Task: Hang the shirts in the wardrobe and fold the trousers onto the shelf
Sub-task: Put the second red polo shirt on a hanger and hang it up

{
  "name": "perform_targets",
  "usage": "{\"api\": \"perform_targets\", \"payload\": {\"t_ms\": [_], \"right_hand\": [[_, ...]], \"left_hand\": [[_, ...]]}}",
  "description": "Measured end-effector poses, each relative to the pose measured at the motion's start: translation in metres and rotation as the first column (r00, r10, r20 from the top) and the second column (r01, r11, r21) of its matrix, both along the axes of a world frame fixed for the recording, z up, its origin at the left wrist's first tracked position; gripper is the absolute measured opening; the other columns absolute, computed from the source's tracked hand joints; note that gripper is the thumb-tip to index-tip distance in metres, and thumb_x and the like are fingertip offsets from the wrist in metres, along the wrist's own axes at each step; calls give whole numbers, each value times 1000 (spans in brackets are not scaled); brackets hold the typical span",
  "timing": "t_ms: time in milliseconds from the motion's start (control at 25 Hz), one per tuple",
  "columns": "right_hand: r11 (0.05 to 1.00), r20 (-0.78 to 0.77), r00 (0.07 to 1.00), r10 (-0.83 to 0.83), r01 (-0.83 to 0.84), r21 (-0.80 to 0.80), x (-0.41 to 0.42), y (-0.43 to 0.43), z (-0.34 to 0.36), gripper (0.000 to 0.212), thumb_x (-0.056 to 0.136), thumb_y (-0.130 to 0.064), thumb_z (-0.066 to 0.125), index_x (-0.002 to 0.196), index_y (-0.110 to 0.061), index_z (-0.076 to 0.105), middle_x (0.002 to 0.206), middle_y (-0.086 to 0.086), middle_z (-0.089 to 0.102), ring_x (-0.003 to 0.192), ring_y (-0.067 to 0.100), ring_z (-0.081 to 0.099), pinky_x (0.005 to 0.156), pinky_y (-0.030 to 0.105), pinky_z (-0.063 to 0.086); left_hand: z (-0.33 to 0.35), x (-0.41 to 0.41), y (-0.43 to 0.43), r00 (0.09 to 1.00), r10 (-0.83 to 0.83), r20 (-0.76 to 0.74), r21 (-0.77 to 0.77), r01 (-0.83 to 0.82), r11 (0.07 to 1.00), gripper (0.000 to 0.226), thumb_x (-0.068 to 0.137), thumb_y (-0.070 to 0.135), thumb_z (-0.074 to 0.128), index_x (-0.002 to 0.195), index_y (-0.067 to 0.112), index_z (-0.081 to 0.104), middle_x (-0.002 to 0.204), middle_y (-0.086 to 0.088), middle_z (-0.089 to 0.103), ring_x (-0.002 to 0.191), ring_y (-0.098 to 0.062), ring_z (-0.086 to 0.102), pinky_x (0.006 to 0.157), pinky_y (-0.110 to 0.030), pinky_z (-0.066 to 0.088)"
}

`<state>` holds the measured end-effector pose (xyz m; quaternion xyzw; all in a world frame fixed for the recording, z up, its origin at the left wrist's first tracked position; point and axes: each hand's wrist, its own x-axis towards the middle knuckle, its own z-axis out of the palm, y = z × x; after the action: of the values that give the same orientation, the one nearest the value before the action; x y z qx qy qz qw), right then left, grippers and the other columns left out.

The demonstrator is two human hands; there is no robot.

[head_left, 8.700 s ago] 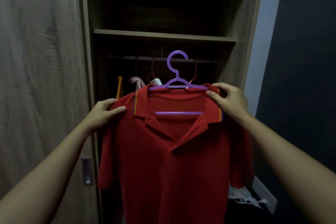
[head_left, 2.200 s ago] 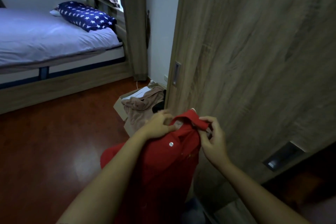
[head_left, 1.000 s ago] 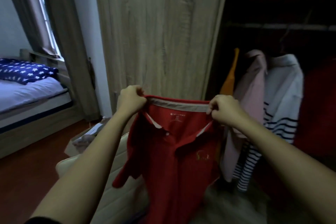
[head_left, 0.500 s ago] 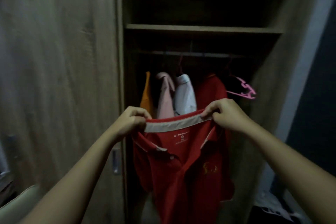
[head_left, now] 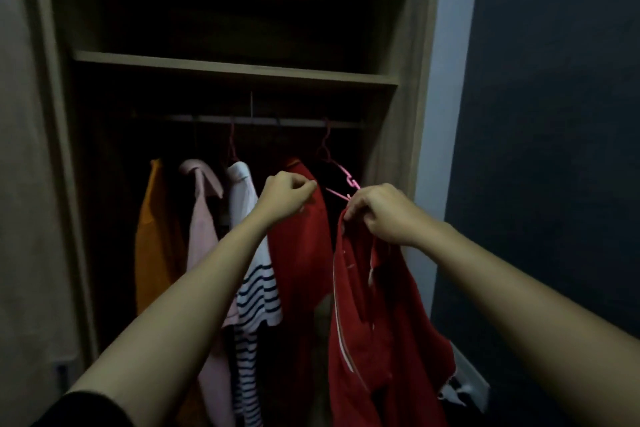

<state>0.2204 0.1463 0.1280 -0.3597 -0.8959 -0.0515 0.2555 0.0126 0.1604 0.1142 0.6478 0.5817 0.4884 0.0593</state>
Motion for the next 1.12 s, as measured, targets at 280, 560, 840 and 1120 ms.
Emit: {"api": "perform_targets", "payload": {"t_ms": [280, 560, 840, 1120], "right_hand": [[1000, 6, 1000, 4, -4, 9, 39, 40, 8, 41, 81, 10, 46, 98, -14, 74, 110, -3, 67, 104, 11, 60, 92, 24, 48], [999, -14, 999, 36, -36, -27, 44, 73, 4, 41, 81, 10, 44, 103, -11, 72, 111, -1, 66, 102, 9, 60, 90, 19, 47], [999, -38, 999, 30, -31, -42, 44, 80, 6, 37, 84, 9, 46, 102, -10, 73, 110, -1, 66, 101, 7, 60, 88, 9, 44], [1000, -3, 1000, 2, -2, -29, 35, 73, -4, 46, 79, 17, 44, 107, -9, 70, 117, 1, 64, 105, 10, 60, 93, 13, 44]], "left_hand": [[-1, 42, 144, 975, -3, 222, -195, 47, 980, 41, 93, 35, 50, 114, 1, 60, 104, -17, 64, 105, -35, 61, 83, -35, 47], [-6, 64, 221, 807, 16, 590, -247, 162, 955, 57, 89, 40, 57, 120, -6, 47, 113, -15, 57, 100, -32, 61, 71, -31, 50], [6, 78, 228, 776, -83, 625, -121, 201, 972, 17, 84, 1, 63, 92, 11, 51, 106, -14, 55, 90, -23, 55, 62, -29, 45], [12, 80, 175, 772, -189, 607, -44, 271, 962, 52, 80, -16, 55, 124, 9, 42, 99, -8, 56, 75, -16, 57, 55, -23, 46]]}}
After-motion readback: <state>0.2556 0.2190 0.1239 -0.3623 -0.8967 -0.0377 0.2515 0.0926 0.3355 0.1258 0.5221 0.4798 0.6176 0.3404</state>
